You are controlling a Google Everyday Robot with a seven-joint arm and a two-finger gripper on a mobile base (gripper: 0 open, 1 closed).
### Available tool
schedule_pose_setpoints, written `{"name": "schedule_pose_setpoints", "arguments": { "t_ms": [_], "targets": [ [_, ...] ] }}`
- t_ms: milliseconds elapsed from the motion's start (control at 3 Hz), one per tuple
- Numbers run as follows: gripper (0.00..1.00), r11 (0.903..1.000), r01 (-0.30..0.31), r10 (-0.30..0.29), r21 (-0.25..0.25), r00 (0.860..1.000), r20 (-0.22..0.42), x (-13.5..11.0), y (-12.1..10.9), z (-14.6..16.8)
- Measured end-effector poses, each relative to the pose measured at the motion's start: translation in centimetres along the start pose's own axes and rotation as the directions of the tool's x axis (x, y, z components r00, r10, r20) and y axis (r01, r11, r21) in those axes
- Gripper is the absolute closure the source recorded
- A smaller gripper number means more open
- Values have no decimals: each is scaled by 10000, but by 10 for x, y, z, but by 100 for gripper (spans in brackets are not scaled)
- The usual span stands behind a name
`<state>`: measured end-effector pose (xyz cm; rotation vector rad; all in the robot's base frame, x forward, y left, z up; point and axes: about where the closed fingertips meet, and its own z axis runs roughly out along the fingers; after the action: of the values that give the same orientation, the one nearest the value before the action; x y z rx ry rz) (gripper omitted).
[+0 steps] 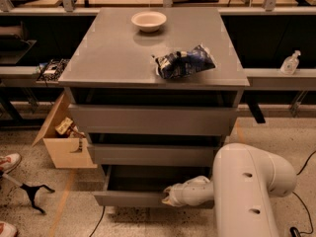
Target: Open bottom drawer
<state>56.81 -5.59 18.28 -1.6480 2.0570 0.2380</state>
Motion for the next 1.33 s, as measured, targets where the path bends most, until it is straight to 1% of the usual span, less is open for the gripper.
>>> {"name": "schedule_pose_setpoints", "arguments": {
  "t_ms": [667, 1000, 1333],
  "targets": [
    [100, 10000, -1, 1, 0, 10000, 0, 0, 0, -1],
    [83, 10000, -1, 1, -1, 10000, 0, 0, 0, -1],
    [58, 10000, -1, 1, -2, 10000, 1, 0, 0, -1]
  ]
}}
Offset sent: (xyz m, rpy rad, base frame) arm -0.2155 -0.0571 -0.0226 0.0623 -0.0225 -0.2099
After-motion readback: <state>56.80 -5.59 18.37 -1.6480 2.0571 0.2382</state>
